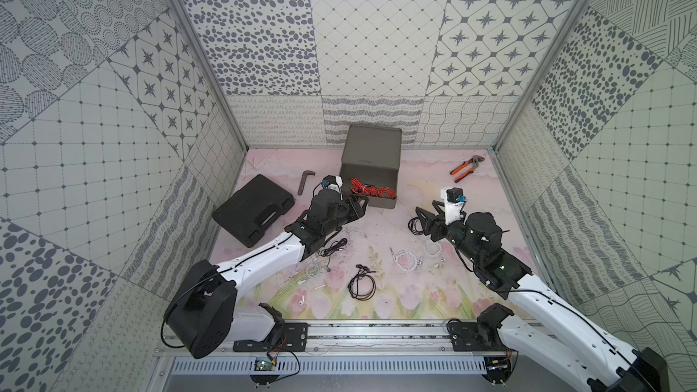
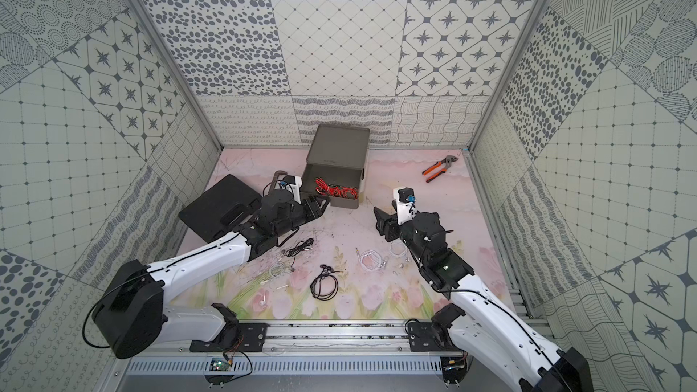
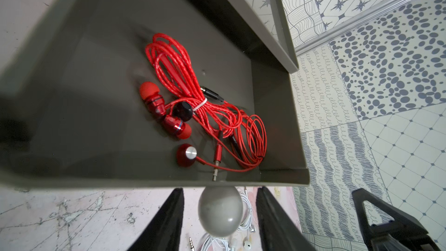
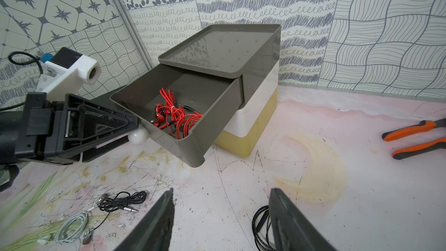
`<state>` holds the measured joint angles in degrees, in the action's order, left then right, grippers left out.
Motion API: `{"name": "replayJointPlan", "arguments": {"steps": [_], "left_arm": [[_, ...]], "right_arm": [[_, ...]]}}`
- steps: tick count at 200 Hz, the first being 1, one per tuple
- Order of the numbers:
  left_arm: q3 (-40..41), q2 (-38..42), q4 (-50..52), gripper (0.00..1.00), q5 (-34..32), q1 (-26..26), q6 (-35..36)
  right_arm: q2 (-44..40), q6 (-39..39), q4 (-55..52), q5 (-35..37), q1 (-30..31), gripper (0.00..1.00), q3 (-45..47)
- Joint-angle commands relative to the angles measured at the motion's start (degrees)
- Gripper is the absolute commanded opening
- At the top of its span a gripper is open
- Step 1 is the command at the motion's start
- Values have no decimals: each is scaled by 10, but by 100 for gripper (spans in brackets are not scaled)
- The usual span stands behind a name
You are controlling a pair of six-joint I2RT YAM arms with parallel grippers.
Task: Place the wired earphones into the drawer by color
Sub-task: Close the drawer in the storage box.
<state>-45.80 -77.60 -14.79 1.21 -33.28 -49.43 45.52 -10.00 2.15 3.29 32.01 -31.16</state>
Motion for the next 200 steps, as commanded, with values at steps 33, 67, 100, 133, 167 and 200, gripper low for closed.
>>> {"name": "replayJointPlan", "arguments": {"steps": [33, 67, 100, 133, 167, 200], "left_arm": [[-17, -30, -82, 51, -13, 7, 30], [-30, -48, -96, 51, -11, 17, 40], [-40, -70, -122, 51, -7, 30, 48], [-62, -101, -142, 50, 8, 42, 55], [-90, -138, -162, 50, 20, 49, 62], [-114, -173, -186, 50, 24, 55, 62]], "right_arm": [[-12, 2, 35, 6, -3, 66, 15], [-17, 2, 34, 8, -3, 67, 16], [-19, 2, 34, 8, -3, 67, 16], [-18, 2, 33, 9, -3, 67, 16], [-18, 3, 33, 8, -3, 67, 16], [-16, 4, 33, 10, -4, 67, 16]]}}
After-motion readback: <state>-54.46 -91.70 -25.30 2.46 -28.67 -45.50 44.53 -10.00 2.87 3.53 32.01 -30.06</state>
